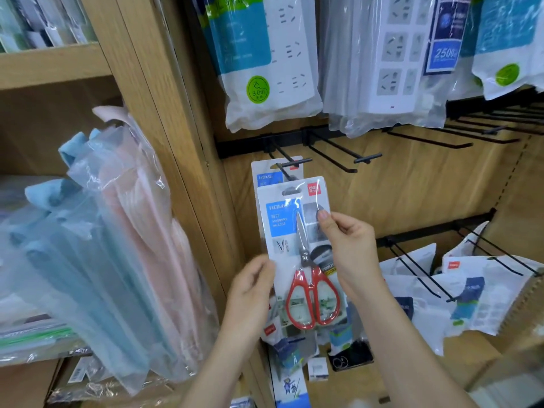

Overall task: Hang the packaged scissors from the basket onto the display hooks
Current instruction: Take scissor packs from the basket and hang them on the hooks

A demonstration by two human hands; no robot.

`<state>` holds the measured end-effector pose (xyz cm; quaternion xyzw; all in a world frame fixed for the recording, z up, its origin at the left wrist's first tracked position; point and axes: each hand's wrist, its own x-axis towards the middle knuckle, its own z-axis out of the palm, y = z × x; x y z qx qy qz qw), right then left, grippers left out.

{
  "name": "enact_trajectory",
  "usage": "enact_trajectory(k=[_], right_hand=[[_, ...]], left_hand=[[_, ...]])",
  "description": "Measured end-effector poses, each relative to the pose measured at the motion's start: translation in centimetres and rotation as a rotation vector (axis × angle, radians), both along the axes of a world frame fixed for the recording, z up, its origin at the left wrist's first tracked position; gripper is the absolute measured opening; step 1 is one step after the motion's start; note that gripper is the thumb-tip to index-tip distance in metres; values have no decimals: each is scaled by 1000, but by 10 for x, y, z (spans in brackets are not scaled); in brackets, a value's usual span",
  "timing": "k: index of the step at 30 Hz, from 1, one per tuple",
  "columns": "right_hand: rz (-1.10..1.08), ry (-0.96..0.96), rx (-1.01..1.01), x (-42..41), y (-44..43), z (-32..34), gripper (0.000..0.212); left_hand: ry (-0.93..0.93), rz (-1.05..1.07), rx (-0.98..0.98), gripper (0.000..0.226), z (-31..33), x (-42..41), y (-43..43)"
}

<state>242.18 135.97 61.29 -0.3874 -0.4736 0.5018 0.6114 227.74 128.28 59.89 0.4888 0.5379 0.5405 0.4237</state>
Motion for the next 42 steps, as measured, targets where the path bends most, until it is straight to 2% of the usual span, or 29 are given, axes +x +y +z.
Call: enact_trajectory(k=[3,7,11,15,16,20,22,26,29,33,35,37,42], right_hand=[[20,33,8,2,-3,-1,18],[-5,92,8,4,-6,0,19],[2,-2,-29,-3,-2,5,23],[-35,-141,-56,-3,6,11,43],[-27,-164,-53,-1,9,13,42],[51,-141,27,0,27,32,14],[12,-137,20,-4,35,36,12],[-39,-98,-107,-13,44,30,26],[54,-115,-197,-12,39,23,33],[217,-323,-125,12,10,-8,30],[275,-308,-166,22,-6,-20,31],[225,-264,-208,22,-6,-25,31],[1,-340,-171,8,26,-31,37]], left_hand=[[-25,-170,-128,23,-25,-5,-19],[-50,-259,-237,36,-43,-7,-27],[-109,-212,-225,37,-43,-4,-30],[-175,-194,-185,39,-38,-4,-30],[-187,-190,-179,38,-37,-3,-29],[-181,-163,-158,35,-33,1,-28],[-178,-158,-155,34,-32,2,-27],[-217,-121,-130,44,-30,1,-23],[-300,-58,-118,41,-29,-1,-21],[-362,46,-102,31,-25,3,-10],[-366,79,-99,28,-21,7,1],[-359,92,-108,28,-17,12,13],[-350,135,-165,26,-10,18,42]])
